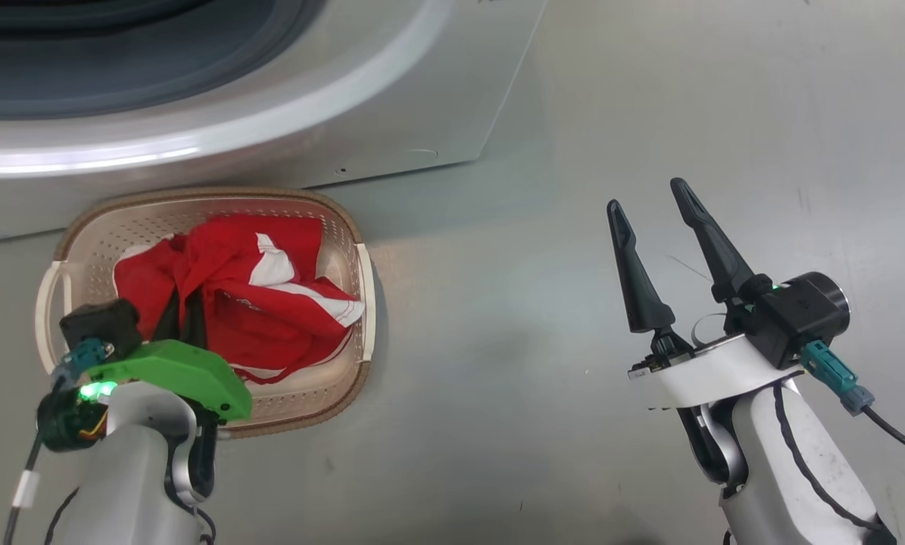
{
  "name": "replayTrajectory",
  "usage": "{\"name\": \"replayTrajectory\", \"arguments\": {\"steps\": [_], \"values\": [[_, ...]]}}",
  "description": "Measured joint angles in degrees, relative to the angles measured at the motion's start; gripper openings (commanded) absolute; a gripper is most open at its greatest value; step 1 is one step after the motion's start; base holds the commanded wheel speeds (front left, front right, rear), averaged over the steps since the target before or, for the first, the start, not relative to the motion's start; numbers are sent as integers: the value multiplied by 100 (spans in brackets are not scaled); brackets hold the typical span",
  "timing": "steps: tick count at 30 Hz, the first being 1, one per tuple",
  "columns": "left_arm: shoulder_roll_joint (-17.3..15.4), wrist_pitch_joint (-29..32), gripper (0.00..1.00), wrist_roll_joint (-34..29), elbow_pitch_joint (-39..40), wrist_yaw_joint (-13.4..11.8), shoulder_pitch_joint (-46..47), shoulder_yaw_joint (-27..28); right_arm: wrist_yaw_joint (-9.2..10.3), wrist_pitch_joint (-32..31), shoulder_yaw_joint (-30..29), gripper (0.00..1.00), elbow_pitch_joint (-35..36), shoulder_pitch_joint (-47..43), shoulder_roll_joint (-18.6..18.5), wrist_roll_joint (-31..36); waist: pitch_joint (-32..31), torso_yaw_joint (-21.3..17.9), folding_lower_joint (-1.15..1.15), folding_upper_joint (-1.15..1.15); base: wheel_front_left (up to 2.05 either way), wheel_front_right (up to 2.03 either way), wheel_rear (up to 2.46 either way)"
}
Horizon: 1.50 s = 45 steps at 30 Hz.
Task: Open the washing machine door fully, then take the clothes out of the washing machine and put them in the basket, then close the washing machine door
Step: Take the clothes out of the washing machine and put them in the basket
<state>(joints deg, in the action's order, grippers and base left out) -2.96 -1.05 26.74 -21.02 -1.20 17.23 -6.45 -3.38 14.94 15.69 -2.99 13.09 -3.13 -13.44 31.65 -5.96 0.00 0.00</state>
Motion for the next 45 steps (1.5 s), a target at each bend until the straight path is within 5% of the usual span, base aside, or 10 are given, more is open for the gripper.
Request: {"name": "replayTrajectory", "arguments": {"steps": [13, 15, 19, 22, 45], "values": [[-32, 334, 0, 101, -1394, 59, 965, 101, -8, 0, 58, 100, 22, 346, 1, -21, 671, -207, 0, 0, 0, 0, 0], [-27, 359, 7, 151, -1656, 102, 1101, 101, -7, 0, 63, 100, 16, 360, 0, -59, 726, -249, 0, 0, 0, 0, 0], [-30, 383, 47, 202, -1944, 121, 1272, 111, -7, 0, 71, 100, 14, 413, 1, -67, 753, -273, 0, 0, 0, 0, 0], [-25, 335, 100, 247, -2120, 153, 1369, 189, -4, 0, 81, 100, -1, 414, 1, -93, 751, -277, 0, 0, 0, 0, 0], [4, -1213, 100, 163, -2708, 354, 1447, 235, -2, 0, -4, 100, -328, 404, 1, -102, 83, -104, 0, 0, 0, 0, 0]]}}
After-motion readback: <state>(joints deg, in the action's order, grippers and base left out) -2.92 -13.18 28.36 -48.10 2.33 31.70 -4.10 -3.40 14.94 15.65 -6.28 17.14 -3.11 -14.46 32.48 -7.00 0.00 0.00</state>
